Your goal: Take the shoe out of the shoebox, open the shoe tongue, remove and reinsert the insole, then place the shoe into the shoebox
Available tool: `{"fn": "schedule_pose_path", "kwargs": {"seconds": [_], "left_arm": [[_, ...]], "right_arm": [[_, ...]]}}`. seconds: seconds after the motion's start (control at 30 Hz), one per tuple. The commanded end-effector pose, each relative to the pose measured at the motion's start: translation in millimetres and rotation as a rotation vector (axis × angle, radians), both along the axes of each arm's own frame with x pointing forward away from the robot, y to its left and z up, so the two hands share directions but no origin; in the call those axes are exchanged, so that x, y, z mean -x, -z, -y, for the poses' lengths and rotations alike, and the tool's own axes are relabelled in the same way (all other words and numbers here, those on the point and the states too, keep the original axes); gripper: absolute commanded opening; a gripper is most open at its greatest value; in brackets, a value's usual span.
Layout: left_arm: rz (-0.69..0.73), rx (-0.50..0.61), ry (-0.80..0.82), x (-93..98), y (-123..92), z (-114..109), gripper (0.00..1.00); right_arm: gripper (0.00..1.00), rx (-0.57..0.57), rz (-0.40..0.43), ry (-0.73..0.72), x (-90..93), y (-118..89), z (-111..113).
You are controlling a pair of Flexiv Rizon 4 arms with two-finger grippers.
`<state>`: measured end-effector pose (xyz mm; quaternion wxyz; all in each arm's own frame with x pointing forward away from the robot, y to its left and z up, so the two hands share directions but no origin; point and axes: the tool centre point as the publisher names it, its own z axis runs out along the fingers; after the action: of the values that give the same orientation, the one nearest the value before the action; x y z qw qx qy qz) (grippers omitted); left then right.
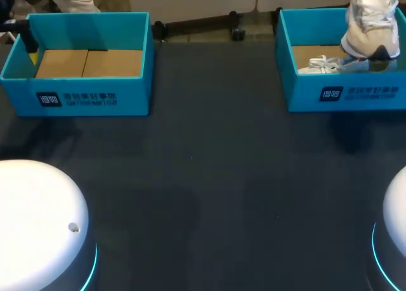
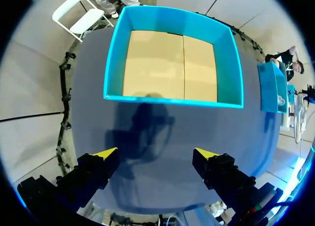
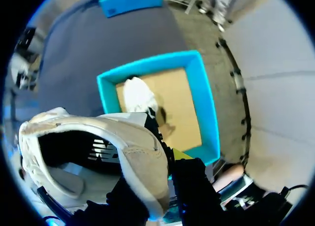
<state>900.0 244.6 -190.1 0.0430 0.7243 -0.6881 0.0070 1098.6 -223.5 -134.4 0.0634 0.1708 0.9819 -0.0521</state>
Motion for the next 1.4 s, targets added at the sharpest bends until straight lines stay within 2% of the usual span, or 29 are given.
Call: {"fn": "schedule_pose_path", "kwargs": {"seconds": [0.03, 0.17, 0.37, 0.63, 0.8, 0.93, 1.4], "left_arm": [[-0.002, -0.002, 0.001, -0.4, -0.3, -0.3, 1.00], [-0.002, -0.002, 0.001, -0.4, -0.3, -0.3, 1.00], [-0.002, -0.002, 0.001, -0.4, -0.3, -0.3, 1.00], [-0.002, -0.002, 0.001, -0.4, -0.3, -0.3, 1.00], [-0.002, -0.002, 0.001, -0.4, -0.3, -0.3, 1.00], [-0.002, -0.002, 0.001, -0.4, -0.3, -0.3, 1.00], [-0.002, -0.002, 0.001, -0.4, -0.3, -0.3, 1.00]], "right_arm": [[0.00, -0.071, -0.057, 0.222, -31.3, -1.9, 38.9], [0.00, -0.091, -0.080, 0.360, -40.9, 0.0, 63.1], [0.00, -0.084, -0.087, 0.550, -41.3, 2.3, 74.7], [0.00, -0.088, -0.053, 0.865, -11.0, 5.5, 88.1], [0.00, -0.132, -0.026, 0.926, 6.5, 5.9, 98.7], [0.00, -0.121, -0.021, 0.963, 20.4, 9.6, 96.6], [0.00, -0.121, -0.021, 0.963, 20.4, 9.6, 96.6]]}}
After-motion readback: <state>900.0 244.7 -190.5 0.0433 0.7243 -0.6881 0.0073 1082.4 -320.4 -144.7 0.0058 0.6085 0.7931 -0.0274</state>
